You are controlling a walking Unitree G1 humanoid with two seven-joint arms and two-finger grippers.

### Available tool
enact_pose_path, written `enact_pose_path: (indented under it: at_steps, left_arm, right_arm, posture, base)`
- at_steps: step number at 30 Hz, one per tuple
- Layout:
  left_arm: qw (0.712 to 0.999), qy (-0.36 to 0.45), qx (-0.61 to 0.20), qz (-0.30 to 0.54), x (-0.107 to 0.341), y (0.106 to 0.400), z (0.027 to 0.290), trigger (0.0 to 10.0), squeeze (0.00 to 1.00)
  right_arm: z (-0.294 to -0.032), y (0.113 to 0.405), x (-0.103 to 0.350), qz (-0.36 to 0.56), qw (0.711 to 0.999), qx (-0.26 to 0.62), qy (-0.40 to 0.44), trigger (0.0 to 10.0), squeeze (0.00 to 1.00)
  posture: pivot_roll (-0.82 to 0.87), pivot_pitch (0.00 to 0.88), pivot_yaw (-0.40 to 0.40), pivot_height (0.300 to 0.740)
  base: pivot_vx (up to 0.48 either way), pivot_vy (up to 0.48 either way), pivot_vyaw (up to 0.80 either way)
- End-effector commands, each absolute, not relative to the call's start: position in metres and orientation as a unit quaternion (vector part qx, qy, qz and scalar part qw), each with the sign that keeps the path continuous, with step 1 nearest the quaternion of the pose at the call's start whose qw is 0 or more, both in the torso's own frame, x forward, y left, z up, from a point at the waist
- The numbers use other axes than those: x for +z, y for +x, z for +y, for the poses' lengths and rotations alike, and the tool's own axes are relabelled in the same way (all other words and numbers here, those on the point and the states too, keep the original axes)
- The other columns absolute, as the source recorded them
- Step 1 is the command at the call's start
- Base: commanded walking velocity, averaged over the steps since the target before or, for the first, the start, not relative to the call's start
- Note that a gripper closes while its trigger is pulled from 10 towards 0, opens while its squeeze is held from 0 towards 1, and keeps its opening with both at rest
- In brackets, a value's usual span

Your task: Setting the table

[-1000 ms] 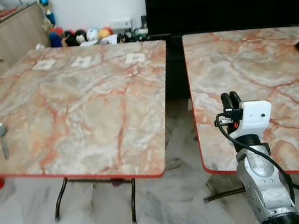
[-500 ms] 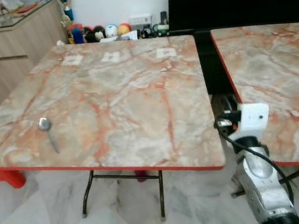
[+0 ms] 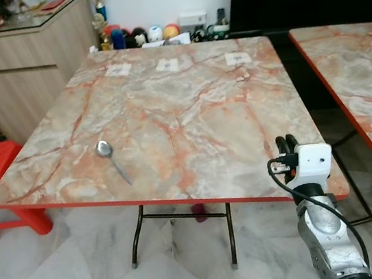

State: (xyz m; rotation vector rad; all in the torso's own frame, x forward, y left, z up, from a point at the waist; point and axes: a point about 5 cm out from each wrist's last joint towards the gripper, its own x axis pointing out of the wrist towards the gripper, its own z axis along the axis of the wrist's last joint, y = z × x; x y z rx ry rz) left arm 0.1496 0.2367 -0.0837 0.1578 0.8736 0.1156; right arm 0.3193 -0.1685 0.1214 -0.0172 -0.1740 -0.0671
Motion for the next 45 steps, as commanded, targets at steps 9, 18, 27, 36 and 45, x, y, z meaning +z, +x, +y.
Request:
enact_pose_path:
  at_steps: [9,18,27,36,45]
  left_arm:
    - [0.894,0.078,0.066,0.435,-0.0859,0.1395,0.244,10.0,0.0]
    - [0.894,0.077,0.067,0.436,-0.0861,0.1392,0.2436,10.0,0.0]
    - [0.895,0.079,0.068,0.434,-0.0851,0.1406,0.2454,10.0,0.0]
    - [0.899,0.077,0.064,0.427,-0.0845,0.1418,0.244,10.0,0.0]
    - [0.898,0.079,0.059,0.429,-0.0851,0.1418,0.2421,10.0,0.0]
  right_arm:
    - [-0.1567,0.3245,0.128,-0.102,0.995,-0.017,-0.003,10.0,0.0]
    - [-0.1562,0.3251,0.1273,-0.102,0.995,-0.016,-0.003,10.0,0.0]
    - [-0.1548,0.3261,0.1275,-0.102,0.995,-0.014,-0.002,10.0,0.0]
    - [-0.1541,0.3261,0.1265,-0.101,0.995,-0.014,-0.001,10.0,0.0]
    - [-0.1539,0.3263,0.1258,-0.1,0.995,-0.012,-0.001,10.0,0.0]
  posture:
    - [0.04,0.099,-0.035,0.74]
    - [0.04,0.104,-0.037,0.74]
    - [0.04,0.104,-0.037,0.74]
    - [0.04,0.107,-0.037,0.74]
    - [0.04,0.108,-0.037,0.74]
  base:
    - [0.0,0.48,0.0]
    - [0.0,0.48,0.0]
    - [0.0,0.114,0.0]
    - [0.0,0.0,0.0]
    - [0.0,0.0,0.0]
